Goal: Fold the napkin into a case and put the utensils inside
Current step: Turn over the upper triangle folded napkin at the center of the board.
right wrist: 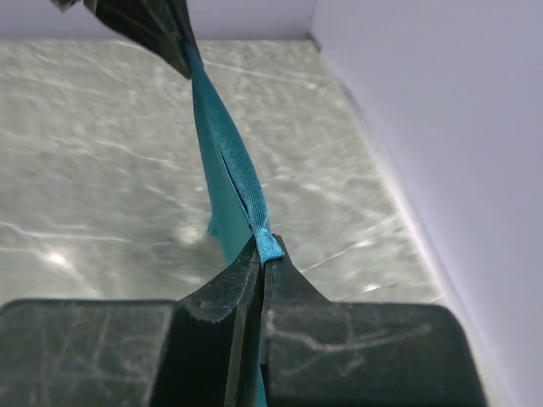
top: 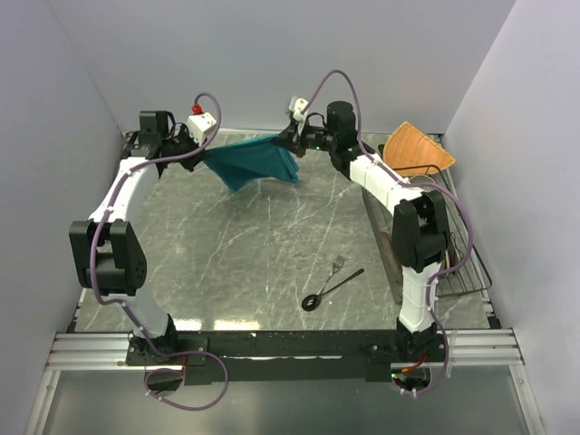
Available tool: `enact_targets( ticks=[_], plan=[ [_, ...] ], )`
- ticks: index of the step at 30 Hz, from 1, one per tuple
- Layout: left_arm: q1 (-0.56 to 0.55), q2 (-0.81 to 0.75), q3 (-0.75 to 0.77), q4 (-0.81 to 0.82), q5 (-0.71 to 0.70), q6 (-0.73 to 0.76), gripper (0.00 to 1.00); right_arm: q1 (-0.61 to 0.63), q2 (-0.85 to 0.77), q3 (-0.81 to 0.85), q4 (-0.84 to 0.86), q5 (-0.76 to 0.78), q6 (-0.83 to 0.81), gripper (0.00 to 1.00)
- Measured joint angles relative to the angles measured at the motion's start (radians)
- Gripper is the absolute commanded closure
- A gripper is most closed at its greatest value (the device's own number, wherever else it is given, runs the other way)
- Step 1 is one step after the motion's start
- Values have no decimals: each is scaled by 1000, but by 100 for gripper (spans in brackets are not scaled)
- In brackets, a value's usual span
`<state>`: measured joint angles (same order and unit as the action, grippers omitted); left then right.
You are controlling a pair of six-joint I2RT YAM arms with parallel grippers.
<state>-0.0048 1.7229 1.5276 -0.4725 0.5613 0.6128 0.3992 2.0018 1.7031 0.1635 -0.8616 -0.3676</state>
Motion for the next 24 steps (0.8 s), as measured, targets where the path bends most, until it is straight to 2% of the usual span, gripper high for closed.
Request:
enact_targets(
  ticks=[4,9,15,24],
  plan=[
    [-17,-51,-103,118,-74,8,99,3,0,-73,98,-18,-135,100],
    [-25,-156,-305,196,-128,54,99,29,-24,-255,159,-55,-272,100],
    [-25,-252,-470,184,-156,109,99,95,-115,-483,164,-95,-432,100],
    [-25,-373,-624,144,-164,154,99,154,-216,-593,104,-105,-578,100]
  ],
)
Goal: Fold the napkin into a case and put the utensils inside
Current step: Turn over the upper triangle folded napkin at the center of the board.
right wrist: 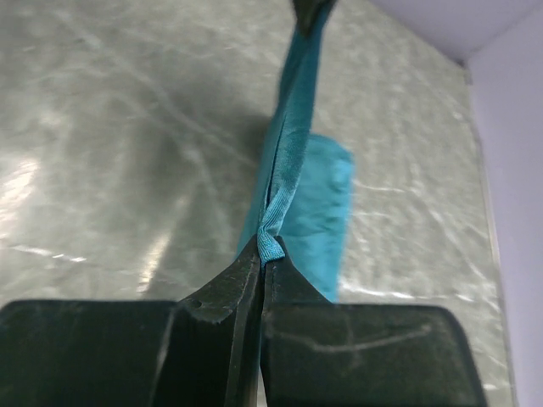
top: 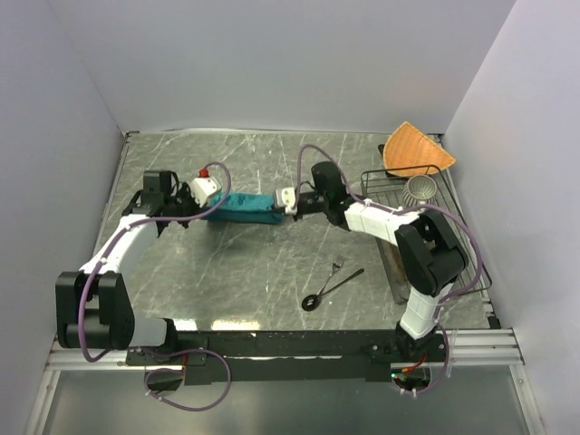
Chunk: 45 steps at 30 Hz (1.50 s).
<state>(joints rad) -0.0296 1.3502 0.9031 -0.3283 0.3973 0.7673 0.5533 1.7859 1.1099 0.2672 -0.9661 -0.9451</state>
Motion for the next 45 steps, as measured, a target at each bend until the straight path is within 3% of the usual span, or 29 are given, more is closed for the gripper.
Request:
enact_targets(
  ticks=[17,30,38,40,41,43,45],
  plan=[
    [-101,-98,-249,-106,-35,20,99,94,-57,-144,-301,26,-340,100],
    [-160,-102,-270,-156,-69,15,95,153,-55,-126,-509,108,-576,100],
    [-190,-102,-271,-189,-84,18,88,184,-27,-92,-612,159,-669,100],
    [-195,-103,-274,-193,-86,22,80,190,-22,-83,-634,168,-684,100],
    [-197,-103,-277,-195,-89,24,75,193,-19,-78,-643,172,-690,88],
    [-199,-103,-278,-203,-97,29,63,194,-16,-73,-659,180,-700,74],
    [-199,-105,-278,-216,-113,36,53,194,-16,-72,-690,196,-710,54]
  ],
)
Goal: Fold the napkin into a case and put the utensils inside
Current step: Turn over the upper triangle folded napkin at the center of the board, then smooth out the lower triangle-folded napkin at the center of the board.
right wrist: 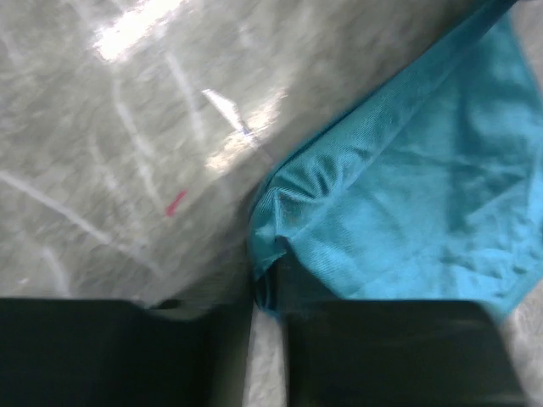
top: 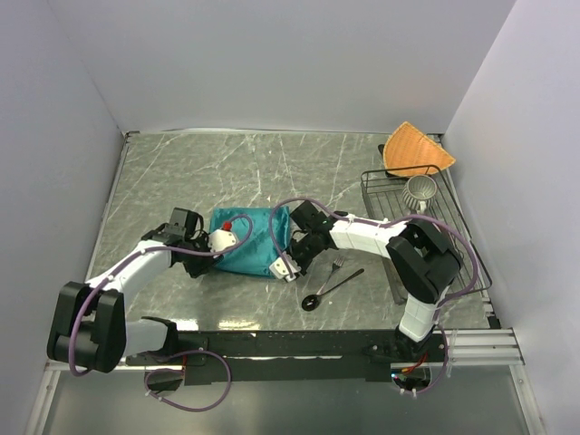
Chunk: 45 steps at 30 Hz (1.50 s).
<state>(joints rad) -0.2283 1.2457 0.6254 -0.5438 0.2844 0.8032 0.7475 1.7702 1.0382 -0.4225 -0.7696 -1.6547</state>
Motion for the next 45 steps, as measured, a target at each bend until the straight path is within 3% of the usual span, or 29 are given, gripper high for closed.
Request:
enact_targets(
  ticks=[1,6,11,16,22,26,30,36,45],
  plan=[
    [0,-2,0,-6,-10,-2,44,0,0,0,-13,4,0,48],
    [1,-65,5,-50,-21,-3,29,0,-8,0,-63,14,10,23],
    [20,-118,124,-149,33,-16,27,-2,-92,0,-100,18,93,19],
    [127,-11,370,-204,149,-77,28,-32,-205,26,-93,13,342,18],
    [190,283,608,-179,214,-220,35,-173,-193,151,23,26,902,27],
    [201,463,708,-170,224,-310,38,-266,-85,258,118,74,1283,46],
    [211,613,790,-158,225,-403,37,-331,50,304,172,127,1579,57],
    [216,706,817,-149,223,-487,39,-354,199,322,192,164,1803,59],
    [216,773,829,-141,223,-520,42,-353,283,377,234,171,1921,60]
  ],
)
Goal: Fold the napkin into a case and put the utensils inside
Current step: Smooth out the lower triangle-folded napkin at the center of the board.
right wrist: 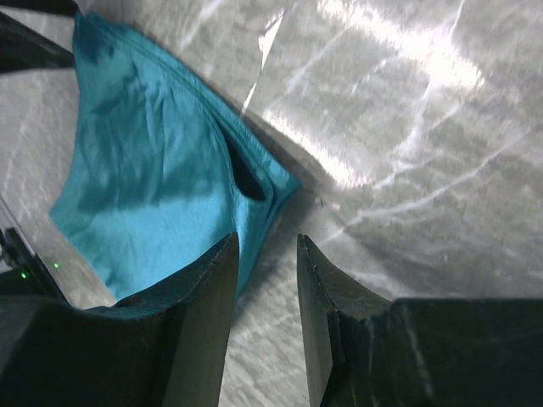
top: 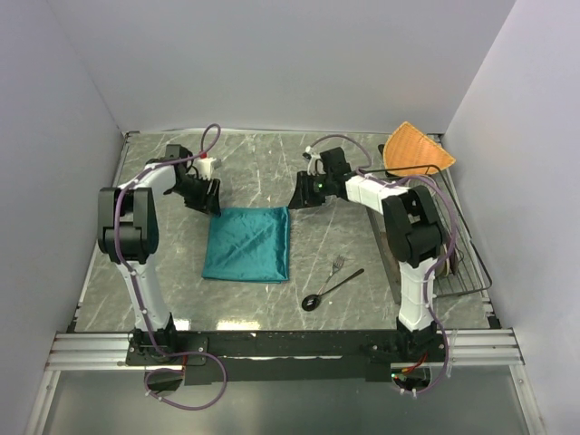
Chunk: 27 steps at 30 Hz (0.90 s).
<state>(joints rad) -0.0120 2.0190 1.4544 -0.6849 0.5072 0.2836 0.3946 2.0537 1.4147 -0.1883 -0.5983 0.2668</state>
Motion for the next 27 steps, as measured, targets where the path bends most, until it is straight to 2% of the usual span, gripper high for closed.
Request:
enact_targets(
  ticks=[6,9,10,12,13,16,25,27],
  plan=[
    [0,35,24,9,9,-17,53,0,44,29,22,-6,38,61],
    [0,41,34,16,23,-15,66,0,75,43,29,-11,51,64],
    [0,41,34,15,28,-17,74,0,81,43,29,-12,55,66],
    [0,41,34,18,43,-15,82,0,89,43,30,-13,62,69],
    [0,41,34,18,51,-11,90,0,90,43,31,-13,66,71],
    [0,38,26,23,70,-6,97,3,90,43,34,-15,72,75],
    [1,-64,-74,31,71,17,99,18,90,43,48,-19,80,95],
    [2,-80,-81,32,70,19,99,22,90,43,49,-19,81,96]
  ],
)
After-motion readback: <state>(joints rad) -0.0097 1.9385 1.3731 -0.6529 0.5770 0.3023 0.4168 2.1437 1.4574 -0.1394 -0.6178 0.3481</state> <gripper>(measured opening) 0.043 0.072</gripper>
